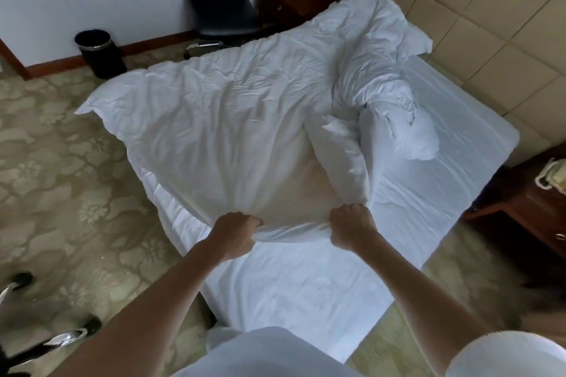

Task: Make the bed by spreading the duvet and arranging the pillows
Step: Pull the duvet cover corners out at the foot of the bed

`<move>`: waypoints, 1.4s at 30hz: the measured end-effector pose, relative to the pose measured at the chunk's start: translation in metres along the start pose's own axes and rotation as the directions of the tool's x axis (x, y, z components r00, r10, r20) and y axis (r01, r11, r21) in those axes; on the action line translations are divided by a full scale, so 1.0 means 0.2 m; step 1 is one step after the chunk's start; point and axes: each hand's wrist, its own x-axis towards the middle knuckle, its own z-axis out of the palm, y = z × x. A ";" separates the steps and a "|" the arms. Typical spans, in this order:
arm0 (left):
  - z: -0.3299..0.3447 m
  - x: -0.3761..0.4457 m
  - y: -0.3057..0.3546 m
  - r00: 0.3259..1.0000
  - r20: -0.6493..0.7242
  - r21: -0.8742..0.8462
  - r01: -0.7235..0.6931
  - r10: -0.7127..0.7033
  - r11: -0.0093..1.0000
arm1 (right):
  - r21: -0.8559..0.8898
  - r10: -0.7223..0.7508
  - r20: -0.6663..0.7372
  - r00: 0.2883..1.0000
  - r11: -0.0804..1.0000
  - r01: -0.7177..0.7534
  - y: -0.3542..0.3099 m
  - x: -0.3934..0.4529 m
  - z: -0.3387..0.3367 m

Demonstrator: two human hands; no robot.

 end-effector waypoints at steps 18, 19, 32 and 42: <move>0.06 -0.23 0.68 0.931 0.260 -0.837 0.349 -0.255 0.421 | 0.241 -0.070 -0.067 0.995 0.967 0.084 -0.55 -0.81 0.00; 0.06 -0.23 0.70 0.926 0.269 -0.826 0.363 -0.265 0.431 | 0.229 -0.080 -0.074 0.994 0.969 0.095 -0.53 -0.81 0.01; 0.32 0.13 1.01 0.804 0.370 -0.857 0.489 -0.465 0.164 | 0.457 -0.305 -0.181 0.935 0.815 0.355 -0.21 -0.85 0.31; 0.42 -0.02 1.34 0.818 -0.086 -0.904 0.175 -0.568 0.389 | 0.972 0.161 0.234 0.959 -0.027 -0.233 0.46 -0.73 0.52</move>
